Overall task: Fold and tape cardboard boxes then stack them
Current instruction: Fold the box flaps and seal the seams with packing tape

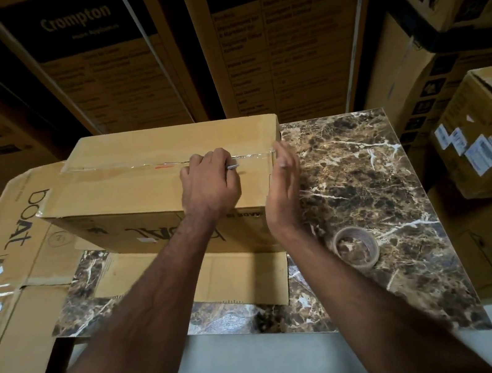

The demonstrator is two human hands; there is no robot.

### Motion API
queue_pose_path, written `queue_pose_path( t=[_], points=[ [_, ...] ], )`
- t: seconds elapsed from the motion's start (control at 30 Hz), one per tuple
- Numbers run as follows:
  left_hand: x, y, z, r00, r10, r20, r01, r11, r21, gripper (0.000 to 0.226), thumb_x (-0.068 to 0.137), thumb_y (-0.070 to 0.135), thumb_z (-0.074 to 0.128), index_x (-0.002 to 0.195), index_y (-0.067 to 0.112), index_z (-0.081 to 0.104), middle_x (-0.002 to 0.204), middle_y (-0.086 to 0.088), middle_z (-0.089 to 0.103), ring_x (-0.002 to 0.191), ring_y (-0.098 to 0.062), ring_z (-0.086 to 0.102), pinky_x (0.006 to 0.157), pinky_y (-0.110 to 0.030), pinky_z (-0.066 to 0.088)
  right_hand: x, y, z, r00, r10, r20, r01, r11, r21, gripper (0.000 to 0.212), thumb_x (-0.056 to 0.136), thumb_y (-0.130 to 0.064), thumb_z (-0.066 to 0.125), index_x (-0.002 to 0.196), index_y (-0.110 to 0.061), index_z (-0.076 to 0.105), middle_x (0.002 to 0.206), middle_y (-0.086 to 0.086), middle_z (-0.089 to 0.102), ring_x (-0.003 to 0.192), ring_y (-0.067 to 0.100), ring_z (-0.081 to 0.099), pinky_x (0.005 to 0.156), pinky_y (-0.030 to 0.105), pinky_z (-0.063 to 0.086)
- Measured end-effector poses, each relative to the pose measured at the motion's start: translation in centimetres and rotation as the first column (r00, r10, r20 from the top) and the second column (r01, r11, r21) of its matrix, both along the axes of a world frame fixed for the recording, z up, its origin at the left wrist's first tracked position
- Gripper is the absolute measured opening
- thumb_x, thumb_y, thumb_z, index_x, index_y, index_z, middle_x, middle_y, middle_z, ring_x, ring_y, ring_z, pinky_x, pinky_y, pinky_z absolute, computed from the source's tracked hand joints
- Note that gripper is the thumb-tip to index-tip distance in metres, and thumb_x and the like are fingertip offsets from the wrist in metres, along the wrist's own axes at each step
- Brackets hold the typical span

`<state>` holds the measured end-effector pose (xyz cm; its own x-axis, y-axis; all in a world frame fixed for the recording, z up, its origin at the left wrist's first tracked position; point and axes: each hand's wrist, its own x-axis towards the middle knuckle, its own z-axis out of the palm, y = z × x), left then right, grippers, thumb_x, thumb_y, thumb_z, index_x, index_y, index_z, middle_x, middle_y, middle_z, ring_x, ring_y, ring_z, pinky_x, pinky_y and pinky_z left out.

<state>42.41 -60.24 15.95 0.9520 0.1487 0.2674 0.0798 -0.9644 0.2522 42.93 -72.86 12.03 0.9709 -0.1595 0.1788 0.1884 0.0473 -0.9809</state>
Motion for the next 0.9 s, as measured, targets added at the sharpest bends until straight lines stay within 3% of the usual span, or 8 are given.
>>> queue_pose_path(
  t=[0.1, 0.27, 0.43, 0.6, 0.67, 0.73, 0.8, 0.9],
  points=[
    [0.0, 0.0, 0.1, 1.000, 0.005, 0.002, -0.005, 1.000, 0.017, 0.023, 0.095, 0.029, 0.045, 0.114, 0.020, 0.054, 0.116, -0.002, 0.063, 0.109, -0.024, 0.048, 0.091, -0.044, 0.038, 1.5, -0.8, 0.9, 0.943, 0.279, -0.183, -0.310, 0.934, -0.175, 0.071, 0.101, -0.061, 0.023, 0.162, -0.026, 0.009, 0.170, -0.003, -0.001, 0.155, 0.013, 0.001, 0.124, 0.039, 0.002],
    [-0.2, -0.3, -0.3, 1.000, 0.021, -0.006, -0.021, 1.000, 0.018, 0.023, 0.094, 0.030, 0.043, 0.112, 0.020, 0.054, 0.115, -0.001, 0.063, 0.108, -0.024, 0.048, 0.088, -0.043, 0.037, 7.7, -2.1, 3.1, 0.864, 0.377, -0.335, -0.480, 0.816, -0.321, 0.066, 0.109, -0.047, 0.023, 0.160, -0.025, -0.012, 0.166, -0.004, -0.022, 0.155, 0.022, -0.009, 0.123, 0.048, 0.001],
    [0.3, 0.1, 0.6, 1.000, 0.003, 0.019, -0.003, 1.000, 0.004, 0.028, 0.090, 0.032, 0.039, 0.110, 0.020, 0.055, 0.113, -0.001, 0.064, 0.105, -0.023, 0.048, 0.087, -0.042, 0.037, 11.9, -1.4, 5.1, 0.877, 0.327, -0.351, -0.453, 0.808, -0.378, 0.059, 0.110, -0.032, 0.034, 0.162, -0.021, 0.008, 0.170, 0.000, -0.005, 0.154, 0.021, 0.011, 0.107, 0.025, 0.028],
    [0.2, 0.6, 0.0, 0.999, 0.014, 0.039, -0.013, 1.000, -0.016, 0.025, 0.092, 0.029, 0.043, 0.110, 0.020, 0.057, 0.110, 0.000, 0.065, 0.103, -0.022, 0.049, 0.088, -0.043, 0.041, 8.5, -0.1, 1.9, 0.937, 0.259, -0.237, -0.308, 0.929, -0.205, 0.057, 0.109, -0.035, 0.034, 0.162, -0.023, 0.016, 0.170, 0.004, 0.003, 0.156, 0.021, 0.006, 0.124, 0.041, 0.008],
    [0.5, 0.5, 0.3, 0.999, 0.024, 0.045, -0.023, 0.999, -0.024, 0.023, 0.093, 0.028, 0.044, 0.110, 0.020, 0.057, 0.109, 0.001, 0.065, 0.104, -0.022, 0.049, 0.089, -0.043, 0.040, 6.4, -0.1, 0.2, 0.937, 0.274, -0.218, -0.294, 0.953, -0.067, 0.062, 0.102, -0.053, 0.033, 0.160, -0.035, 0.018, 0.168, 0.004, 0.017, 0.151, 0.025, 0.026, 0.122, 0.050, 0.027],
    [0.6, 0.5, 0.6, 0.998, 0.036, 0.044, -0.035, 0.999, -0.021, 0.022, 0.094, 0.028, 0.044, 0.111, 0.021, 0.057, 0.109, 0.001, 0.065, 0.104, -0.022, 0.049, 0.090, -0.044, 0.041, 4.4, 0.0, -1.7, 0.921, 0.304, -0.244, -0.296, 0.953, 0.069, 0.075, 0.091, -0.077, 0.030, 0.156, -0.040, 0.026, 0.160, 0.008, 0.036, 0.136, 0.027, 0.050, 0.107, 0.053, 0.048],
    [0.4, 0.6, 0.3, 0.998, 0.053, 0.018, -0.053, 0.999, -0.007, 0.023, 0.096, 0.029, 0.043, 0.112, 0.021, 0.057, 0.111, 0.000, 0.064, 0.106, -0.023, 0.049, 0.090, -0.044, 0.040, 1.2, 0.1, -3.1, 0.932, 0.282, -0.229, -0.283, 0.959, 0.029, 0.085, 0.088, -0.083, 0.023, 0.158, -0.035, 0.027, 0.160, 0.007, 0.037, 0.140, 0.025, 0.046, 0.111, 0.052, 0.043],
    [-0.3, 0.3, -0.3, 0.997, 0.081, 0.001, -0.081, 0.996, 0.023, 0.026, 0.097, 0.032, 0.043, 0.117, 0.022, 0.056, 0.116, -0.002, 0.060, 0.109, -0.024, 0.050, 0.092, -0.043, 0.041, -3.4, -0.9, -2.0, 0.948, 0.227, -0.222, -0.257, 0.959, -0.120, 0.076, 0.093, -0.068, 0.014, 0.161, -0.033, 0.013, 0.169, -0.002, 0.015, 0.153, 0.019, 0.021, 0.123, 0.050, 0.023]
  ],
)
